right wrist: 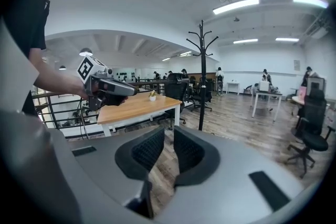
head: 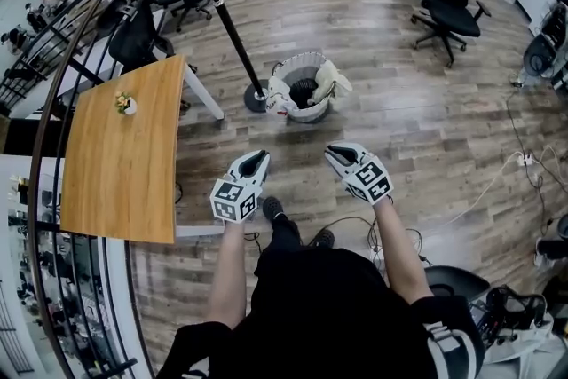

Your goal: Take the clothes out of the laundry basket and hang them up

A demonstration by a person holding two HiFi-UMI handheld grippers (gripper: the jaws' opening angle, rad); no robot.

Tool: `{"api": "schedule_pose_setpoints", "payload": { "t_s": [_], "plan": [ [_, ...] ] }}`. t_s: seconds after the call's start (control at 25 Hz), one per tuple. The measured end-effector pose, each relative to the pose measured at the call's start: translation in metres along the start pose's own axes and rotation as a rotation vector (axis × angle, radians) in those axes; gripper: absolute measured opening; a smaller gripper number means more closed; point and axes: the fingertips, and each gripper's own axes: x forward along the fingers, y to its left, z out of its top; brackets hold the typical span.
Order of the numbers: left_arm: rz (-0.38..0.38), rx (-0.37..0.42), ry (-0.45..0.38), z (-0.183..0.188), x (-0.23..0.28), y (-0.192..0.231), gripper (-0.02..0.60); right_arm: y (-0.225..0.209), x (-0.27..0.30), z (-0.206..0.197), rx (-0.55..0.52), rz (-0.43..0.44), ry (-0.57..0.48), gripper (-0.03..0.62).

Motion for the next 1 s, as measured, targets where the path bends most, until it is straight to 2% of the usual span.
{"api": "schedule_pose_setpoints", "payload": {
  "t_s": [0.12, 0.2, 0.24, 0.36, 0.52, 0.84, 1.0],
  "plan": [
    [-0.007, 0.002, -0.002, 0.002, 0.002, 0.001, 0.048, -0.004, 0.001, 0.001, -0.002, -0.008, -0.004, 0.104],
    [-0.009, 0.001, -0.001, 0.002, 0.004, 0.003, 0.121, -0.006, 0.002, 0.002, -0.005, -0.010, -0.003, 0.136],
    [-0.006, 0.002, 0.001, 0.002, 0.006, 0.004, 0.137, -0.008, 0.003, 0.002, -0.006, -0.012, -0.002, 0.151],
    [-0.004, 0.002, 0.007, 0.000, 0.010, 0.008, 0.141, -0.013, 0.007, 0.001, -0.004, -0.022, 0.004, 0.193],
    [-0.010, 0.002, 0.006, 0.000, 0.014, 0.012, 0.144, -0.017, 0.012, 0.000, -0.001, -0.027, 0.009, 0.213],
    [-0.045, 0.006, -0.017, 0.000, 0.026, 0.026, 0.232, -0.029, 0.032, -0.003, 0.001, -0.027, 0.027, 0.284],
    [-0.052, -0.006, -0.007, 0.003, 0.036, 0.042, 0.265, -0.036, 0.046, 0.003, 0.006, -0.023, 0.035, 0.295]
  ]
}}
